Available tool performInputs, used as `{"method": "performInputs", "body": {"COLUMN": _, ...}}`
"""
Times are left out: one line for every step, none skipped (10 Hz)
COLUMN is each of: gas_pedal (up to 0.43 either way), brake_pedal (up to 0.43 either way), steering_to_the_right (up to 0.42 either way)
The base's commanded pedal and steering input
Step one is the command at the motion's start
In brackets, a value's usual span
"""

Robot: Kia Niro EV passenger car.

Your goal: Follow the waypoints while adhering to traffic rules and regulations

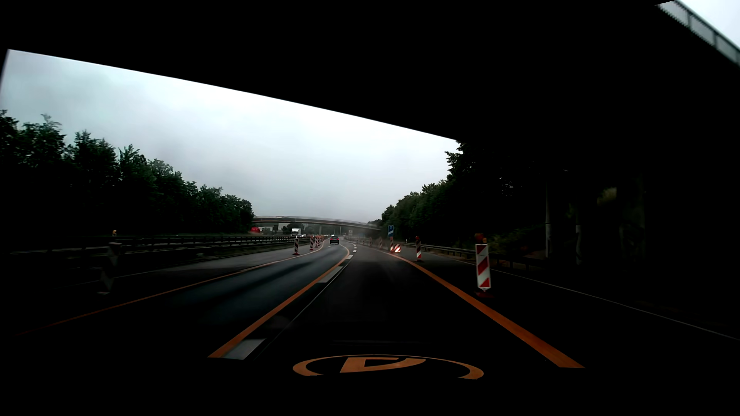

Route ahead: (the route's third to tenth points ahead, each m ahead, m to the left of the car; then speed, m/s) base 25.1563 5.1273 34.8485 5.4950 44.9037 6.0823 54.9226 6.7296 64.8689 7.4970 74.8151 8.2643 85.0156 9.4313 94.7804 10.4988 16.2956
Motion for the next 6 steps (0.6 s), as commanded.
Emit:
{"method": "performInputs", "body": {"gas_pedal": 0.059, "brake_pedal": 0.0, "steering_to_the_right": -0.009}}
{"method": "performInputs", "body": {"gas_pedal": 0.059, "brake_pedal": 0.0, "steering_to_the_right": -0.01}}
{"method": "performInputs", "body": {"gas_pedal": 0.059, "brake_pedal": 0.0, "steering_to_the_right": -0.011}}
{"method": "performInputs", "body": {"gas_pedal": 0.059, "brake_pedal": 0.0, "steering_to_the_right": -0.012}}
{"method": "performInputs", "body": {"gas_pedal": 0.059, "brake_pedal": 0.0, "steering_to_the_right": -0.012}}
{"method": "performInputs", "body": {"gas_pedal": 0.067, "brake_pedal": 0.0, "steering_to_the_right": -0.012}}
